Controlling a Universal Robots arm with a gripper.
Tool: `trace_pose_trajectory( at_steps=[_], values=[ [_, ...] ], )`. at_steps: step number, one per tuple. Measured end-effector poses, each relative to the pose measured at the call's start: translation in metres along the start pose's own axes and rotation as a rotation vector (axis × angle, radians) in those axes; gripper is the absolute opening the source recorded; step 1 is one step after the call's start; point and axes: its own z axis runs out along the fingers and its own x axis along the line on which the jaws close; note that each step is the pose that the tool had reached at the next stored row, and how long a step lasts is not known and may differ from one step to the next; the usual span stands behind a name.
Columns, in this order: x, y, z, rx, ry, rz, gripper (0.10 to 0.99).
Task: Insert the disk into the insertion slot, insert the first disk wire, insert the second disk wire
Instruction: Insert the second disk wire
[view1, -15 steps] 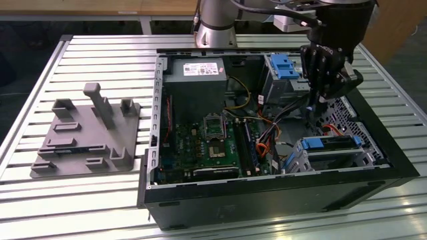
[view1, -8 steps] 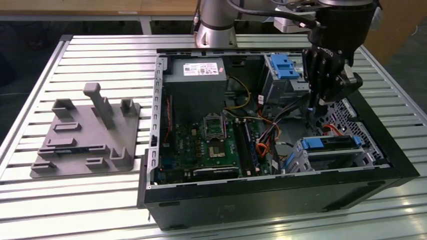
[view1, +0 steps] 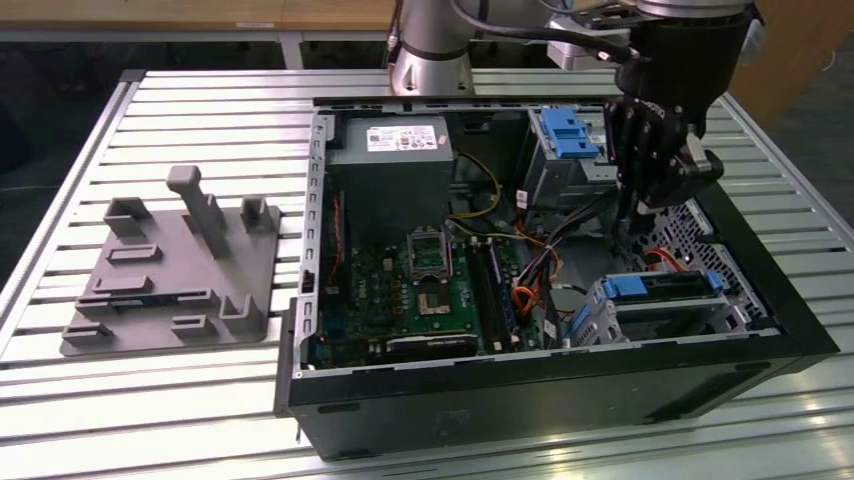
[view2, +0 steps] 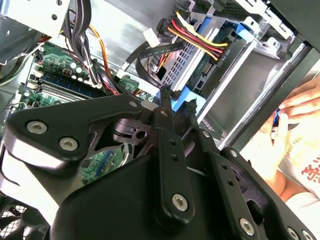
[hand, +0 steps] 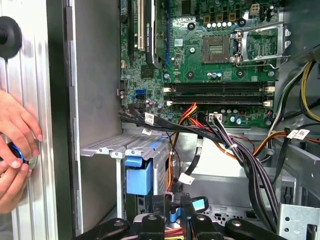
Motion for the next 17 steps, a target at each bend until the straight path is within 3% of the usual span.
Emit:
trace_pose_trajectory(
  at_steps=[12,17],
  values=[
    [-0.0010,-0.0003,0.0042,0.008,-0.0031,-0.032,0.275],
    [-0.0014,-0.0001,0.0059,0.012,-0.0007,-0.050,0.275]
  ],
)
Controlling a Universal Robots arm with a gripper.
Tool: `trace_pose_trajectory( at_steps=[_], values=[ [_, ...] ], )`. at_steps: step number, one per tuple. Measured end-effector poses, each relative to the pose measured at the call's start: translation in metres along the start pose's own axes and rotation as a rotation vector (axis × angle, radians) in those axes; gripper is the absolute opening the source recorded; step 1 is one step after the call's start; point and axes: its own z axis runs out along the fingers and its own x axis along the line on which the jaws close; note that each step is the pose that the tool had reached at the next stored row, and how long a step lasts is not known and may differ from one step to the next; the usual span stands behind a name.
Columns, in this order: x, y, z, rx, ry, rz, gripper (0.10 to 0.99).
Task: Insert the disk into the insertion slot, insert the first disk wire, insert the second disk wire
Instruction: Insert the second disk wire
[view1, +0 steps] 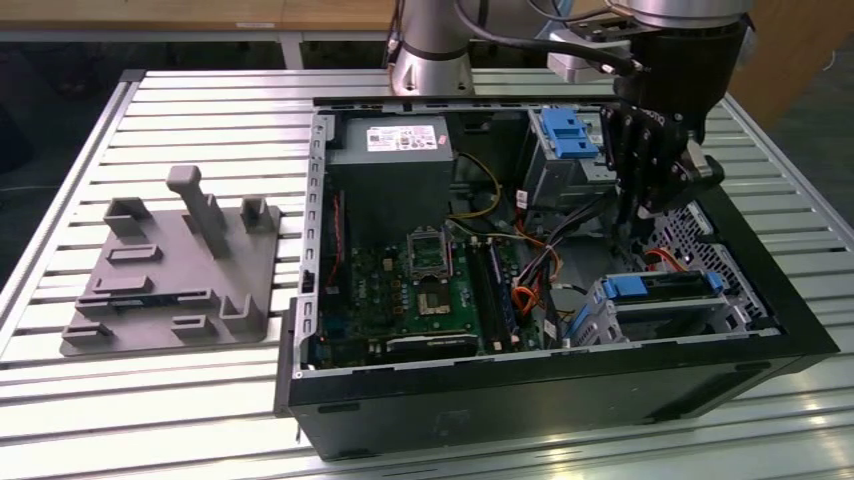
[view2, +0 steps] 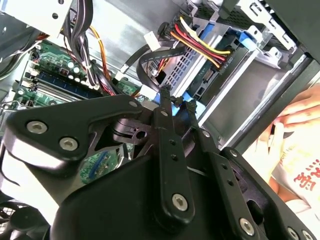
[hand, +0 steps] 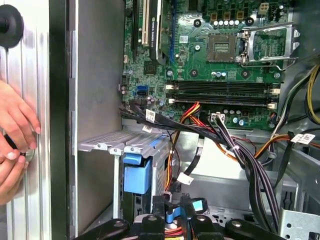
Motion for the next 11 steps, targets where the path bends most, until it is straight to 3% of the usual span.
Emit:
trace_pose_trajectory(
  at_steps=[3,5,11],
  values=[
    [-0.0001,0.0001,0.0005,0.001,0.0006,-0.006,0.259],
    [-0.0002,0.0001,0.0007,0.002,0.0004,-0.007,0.149],
    [-0.0002,0.0001,0.0008,0.002,0.0005,-0.007,0.149]
  ],
)
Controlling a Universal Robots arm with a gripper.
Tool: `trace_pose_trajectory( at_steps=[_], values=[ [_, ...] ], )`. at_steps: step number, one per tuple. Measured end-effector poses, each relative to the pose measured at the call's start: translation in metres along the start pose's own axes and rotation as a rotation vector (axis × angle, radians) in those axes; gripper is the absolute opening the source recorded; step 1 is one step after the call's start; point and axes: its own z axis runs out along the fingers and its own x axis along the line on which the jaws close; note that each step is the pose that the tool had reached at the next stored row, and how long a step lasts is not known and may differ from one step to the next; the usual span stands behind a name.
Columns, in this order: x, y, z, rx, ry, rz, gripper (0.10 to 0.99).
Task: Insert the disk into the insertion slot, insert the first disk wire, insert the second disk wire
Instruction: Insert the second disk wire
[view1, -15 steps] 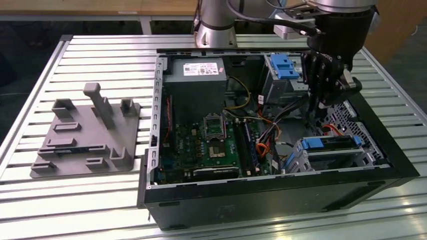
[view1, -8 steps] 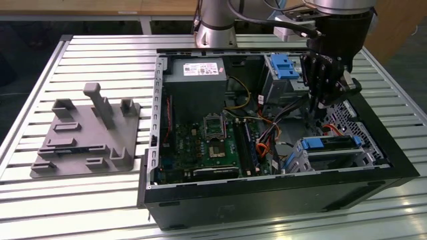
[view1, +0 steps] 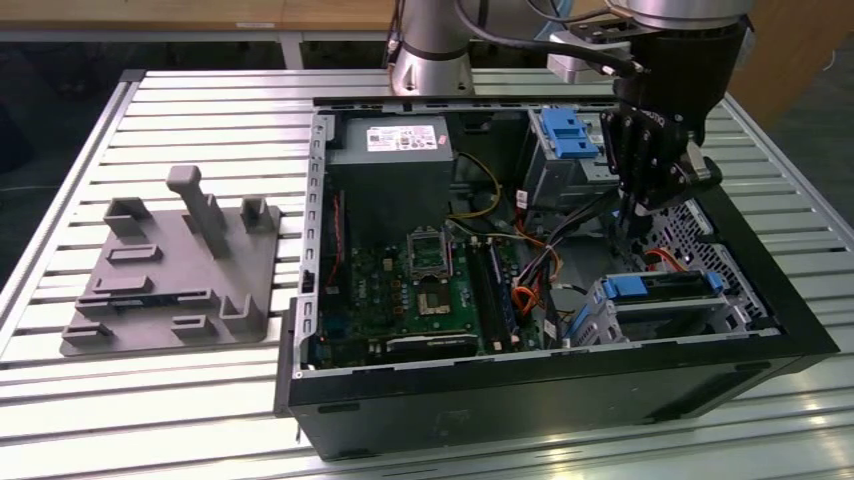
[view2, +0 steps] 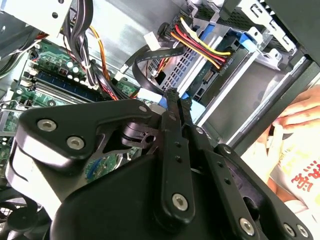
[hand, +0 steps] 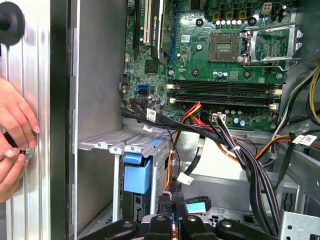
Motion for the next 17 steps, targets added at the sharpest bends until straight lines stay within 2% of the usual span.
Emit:
trace_pose_trajectory(
  at_steps=[5,7,8,10,11,14,16,17],
  values=[
    [0.0000,-0.0001,0.0001,0.000,0.0002,0.000,0.149],
    [0.0003,-0.0058,0.0008,-0.004,-0.0002,-0.001,0.149],
    [0.0004,-0.0097,0.0012,-0.011,-0.0005,-0.003,0.149],
    [0.0007,-0.0162,0.0019,-0.029,-0.0019,-0.007,0.149],
    [0.0008,-0.0188,0.0023,-0.042,-0.0030,-0.010,0.149],
    [0.0010,-0.0232,0.0027,-0.090,-0.0064,-0.021,0.149],
    [0.0012,-0.0268,0.0032,-0.126,-0.0090,-0.030,0.149],
    [0.0013,-0.0289,0.0034,-0.138,-0.0100,-0.033,0.149]
  ],
)
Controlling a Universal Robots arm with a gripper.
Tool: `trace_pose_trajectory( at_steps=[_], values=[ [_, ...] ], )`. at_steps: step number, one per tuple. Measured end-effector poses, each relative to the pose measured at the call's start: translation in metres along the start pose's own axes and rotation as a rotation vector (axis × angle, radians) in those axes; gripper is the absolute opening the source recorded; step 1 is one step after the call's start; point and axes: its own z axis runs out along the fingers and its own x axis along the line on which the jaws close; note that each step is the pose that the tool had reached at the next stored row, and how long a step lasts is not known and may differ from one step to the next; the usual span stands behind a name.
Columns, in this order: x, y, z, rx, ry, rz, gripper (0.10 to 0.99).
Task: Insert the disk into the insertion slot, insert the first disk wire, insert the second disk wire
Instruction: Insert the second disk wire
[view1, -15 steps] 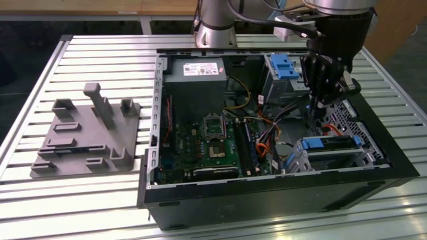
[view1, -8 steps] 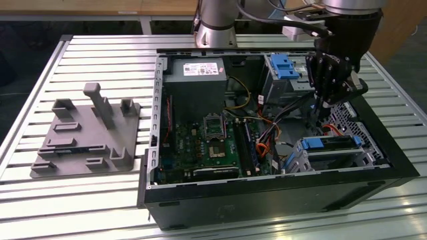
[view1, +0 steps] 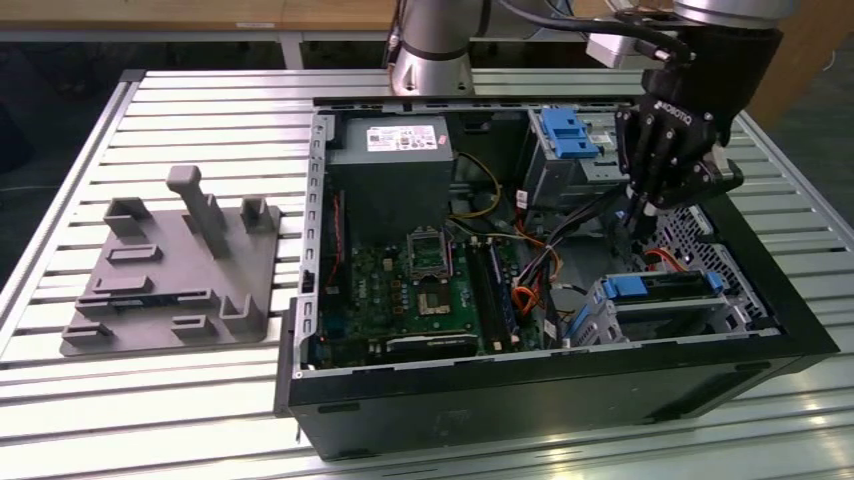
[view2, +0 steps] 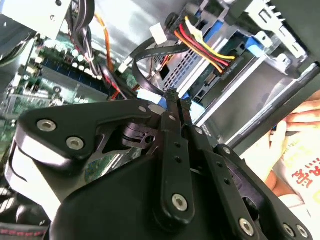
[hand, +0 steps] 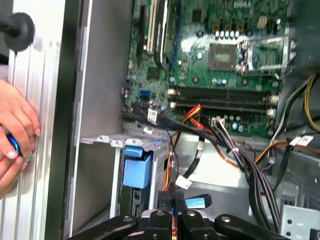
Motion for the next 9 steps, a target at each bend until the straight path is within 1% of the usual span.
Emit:
trace_pose_trajectory(
  at_steps=[2,4,6,9],
  values=[
    [0.0004,-0.0043,-0.0001,-0.017,-0.0011,-0.004,0.149],
    [0.0017,-0.0082,0.0001,-0.030,-0.0021,-0.007,0.149],
    [0.0040,-0.0102,0.0005,-0.036,-0.0026,-0.009,0.149],
    [0.0072,-0.0153,0.0010,-0.040,-0.0032,-0.009,0.149]
  ],
)
